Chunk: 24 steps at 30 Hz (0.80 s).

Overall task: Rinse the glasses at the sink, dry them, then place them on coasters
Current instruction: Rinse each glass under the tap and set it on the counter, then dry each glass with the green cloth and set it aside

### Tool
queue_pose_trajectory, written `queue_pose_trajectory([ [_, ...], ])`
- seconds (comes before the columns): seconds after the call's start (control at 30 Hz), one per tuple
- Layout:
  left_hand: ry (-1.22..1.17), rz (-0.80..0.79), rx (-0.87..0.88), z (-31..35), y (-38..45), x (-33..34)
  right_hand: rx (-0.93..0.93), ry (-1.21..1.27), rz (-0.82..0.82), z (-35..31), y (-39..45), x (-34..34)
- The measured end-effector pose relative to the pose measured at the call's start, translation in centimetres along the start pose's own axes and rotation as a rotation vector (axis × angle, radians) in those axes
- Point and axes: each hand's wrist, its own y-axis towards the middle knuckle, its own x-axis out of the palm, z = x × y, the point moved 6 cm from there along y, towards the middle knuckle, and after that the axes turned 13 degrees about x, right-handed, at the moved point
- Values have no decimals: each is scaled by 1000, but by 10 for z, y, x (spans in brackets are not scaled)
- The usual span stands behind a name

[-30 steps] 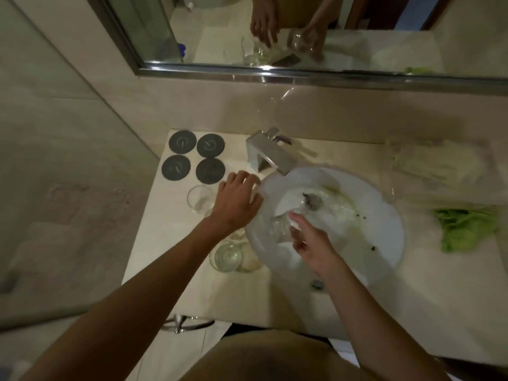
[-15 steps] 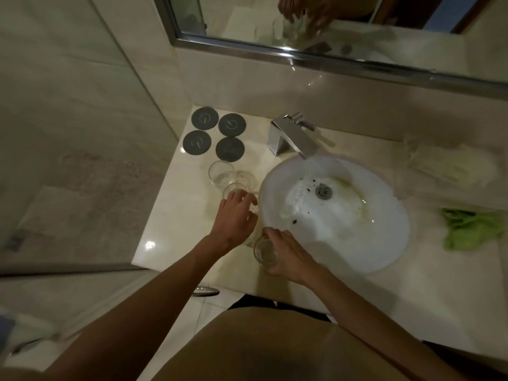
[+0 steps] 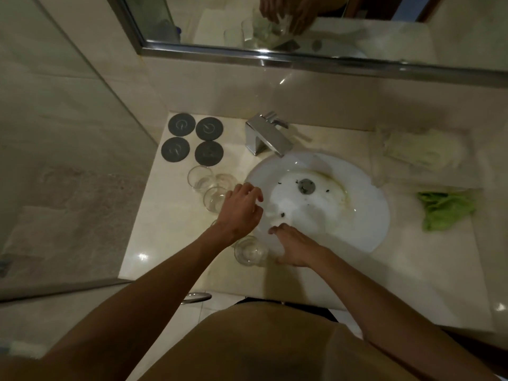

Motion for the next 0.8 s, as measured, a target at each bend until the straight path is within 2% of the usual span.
queue_pose_trajectory([
  [0.23, 184, -320, 166, 70, 63, 39, 125, 21, 190, 85, -4, -58],
  [0.43, 263, -425, 270, 158, 122, 90, 287, 116, 366, 204, -28, -93],
  [0.6, 311, -535, 343, 235, 160, 138, 529, 197, 512, 323, -48, -107],
  [0.7, 313, -583, 341, 262, 171, 156, 621, 209, 497, 378, -53, -105],
  [0.8, 292, -593, 300, 273, 177, 164, 582, 291, 383, 409, -50, -90],
])
